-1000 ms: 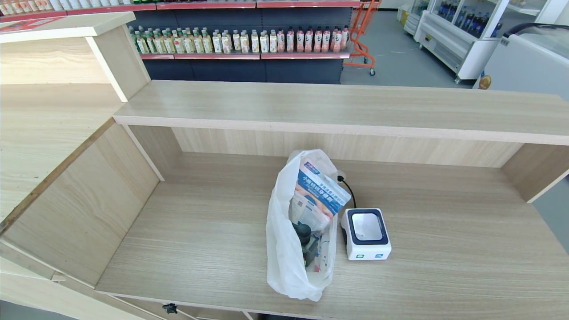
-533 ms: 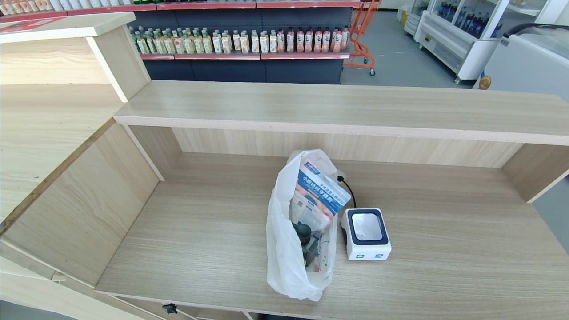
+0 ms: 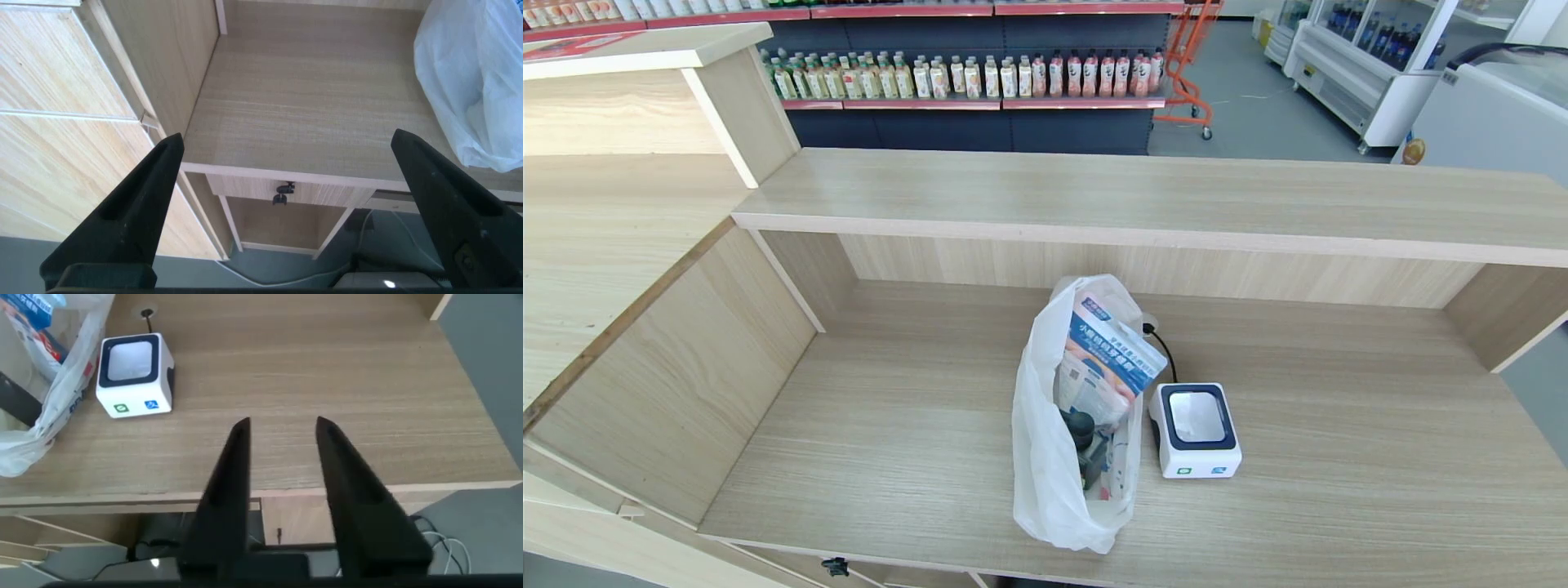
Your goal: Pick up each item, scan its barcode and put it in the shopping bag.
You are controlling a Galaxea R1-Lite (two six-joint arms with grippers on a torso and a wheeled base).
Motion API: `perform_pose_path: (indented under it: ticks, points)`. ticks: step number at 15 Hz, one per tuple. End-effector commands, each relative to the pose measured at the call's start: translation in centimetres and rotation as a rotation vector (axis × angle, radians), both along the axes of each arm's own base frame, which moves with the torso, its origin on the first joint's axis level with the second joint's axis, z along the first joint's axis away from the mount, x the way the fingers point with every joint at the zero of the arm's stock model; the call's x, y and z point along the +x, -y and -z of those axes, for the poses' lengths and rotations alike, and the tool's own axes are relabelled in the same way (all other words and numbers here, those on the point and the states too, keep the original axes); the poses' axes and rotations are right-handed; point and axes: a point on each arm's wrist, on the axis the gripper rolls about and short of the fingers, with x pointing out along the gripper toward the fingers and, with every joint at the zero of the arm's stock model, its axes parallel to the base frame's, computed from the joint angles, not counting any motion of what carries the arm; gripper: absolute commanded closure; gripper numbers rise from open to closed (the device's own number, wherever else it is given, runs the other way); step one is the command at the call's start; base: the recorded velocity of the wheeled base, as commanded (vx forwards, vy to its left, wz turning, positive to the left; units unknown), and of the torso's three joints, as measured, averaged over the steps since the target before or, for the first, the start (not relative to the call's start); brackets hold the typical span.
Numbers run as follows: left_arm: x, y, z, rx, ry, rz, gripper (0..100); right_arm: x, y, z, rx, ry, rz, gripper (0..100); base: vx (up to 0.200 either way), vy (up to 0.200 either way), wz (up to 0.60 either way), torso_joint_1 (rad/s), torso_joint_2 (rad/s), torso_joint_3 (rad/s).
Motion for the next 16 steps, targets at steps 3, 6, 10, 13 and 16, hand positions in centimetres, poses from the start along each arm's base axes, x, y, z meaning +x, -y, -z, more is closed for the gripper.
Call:
perform_pose_path:
  ticks: [3, 6, 10, 13, 16]
  points:
    - [0.00, 0.00, 0.00, 0.000, 0.000, -0.001, 0, 0.02, 0.00, 0.00, 0.018, -0.003, 0.001, 100, 0.000, 0.000, 0.00, 0.000, 0.00, 0.000]
    - [0.00, 0.00, 0.00, 0.000, 0.000, -0.001, 0, 0.04, 0.00, 0.03, 0.014, -0.004, 0.001, 100, 0.000, 0.000, 0.00, 0.000, 0.00, 0.000]
    - [0.01, 0.00, 0.00, 0.002, -0.001, 0.001, 0, 0.04, 0.00, 0.04, 0.009, -0.006, -0.001, 100, 0.000, -0.050, 0.00, 0.001, 0.00, 0.001]
    - [0.00, 0.00, 0.00, 0.005, 0.000, 0.001, 0, 0.04, 0.00, 0.03, 0.009, -0.004, 0.001, 100, 0.000, -0.200, 0.00, 0.004, 0.00, 0.004]
    - [0.00, 0.00, 0.00, 0.006, 0.000, -0.001, 0, 0.04, 0.00, 0.04, 0.009, -0.006, 0.001, 100, 0.000, -0.200, 0.00, 0.002, 0.00, -0.001]
